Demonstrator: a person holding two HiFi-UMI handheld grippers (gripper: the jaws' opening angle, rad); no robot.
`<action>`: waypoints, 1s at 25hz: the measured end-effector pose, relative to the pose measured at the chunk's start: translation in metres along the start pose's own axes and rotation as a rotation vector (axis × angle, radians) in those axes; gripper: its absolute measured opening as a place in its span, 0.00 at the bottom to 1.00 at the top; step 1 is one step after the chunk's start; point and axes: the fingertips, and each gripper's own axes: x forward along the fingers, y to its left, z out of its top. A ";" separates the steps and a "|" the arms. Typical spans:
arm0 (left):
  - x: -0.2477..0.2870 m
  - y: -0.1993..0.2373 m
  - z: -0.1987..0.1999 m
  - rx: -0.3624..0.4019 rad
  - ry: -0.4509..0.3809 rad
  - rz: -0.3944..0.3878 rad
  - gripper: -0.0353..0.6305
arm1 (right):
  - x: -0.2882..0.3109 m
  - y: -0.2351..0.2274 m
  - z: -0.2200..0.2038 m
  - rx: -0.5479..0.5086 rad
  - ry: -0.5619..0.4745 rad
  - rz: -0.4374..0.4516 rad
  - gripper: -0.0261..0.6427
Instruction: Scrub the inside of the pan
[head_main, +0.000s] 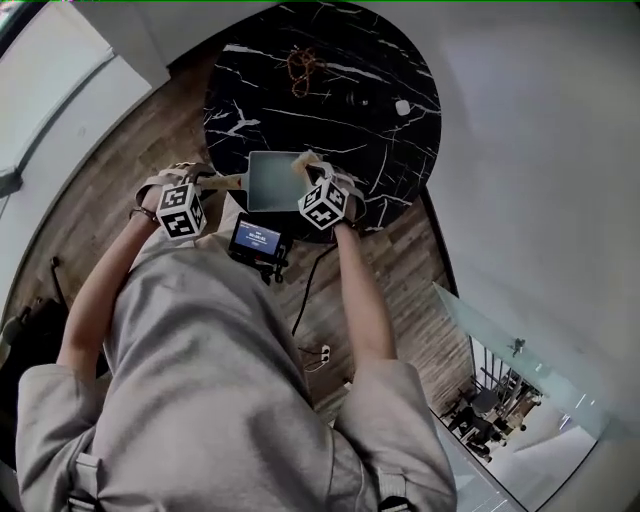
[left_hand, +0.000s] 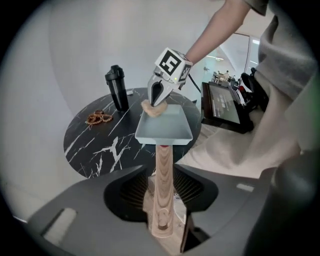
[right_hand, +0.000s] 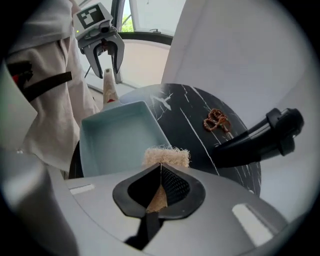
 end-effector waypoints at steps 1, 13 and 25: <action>0.003 -0.001 -0.003 -0.008 0.013 -0.001 0.29 | 0.005 -0.002 -0.003 0.002 0.011 0.010 0.07; 0.033 -0.010 -0.029 -0.023 0.128 0.017 0.26 | 0.021 -0.015 -0.013 -0.024 0.070 0.014 0.07; 0.033 -0.013 -0.035 -0.110 0.182 -0.043 0.27 | 0.017 0.018 -0.027 0.043 0.141 0.133 0.07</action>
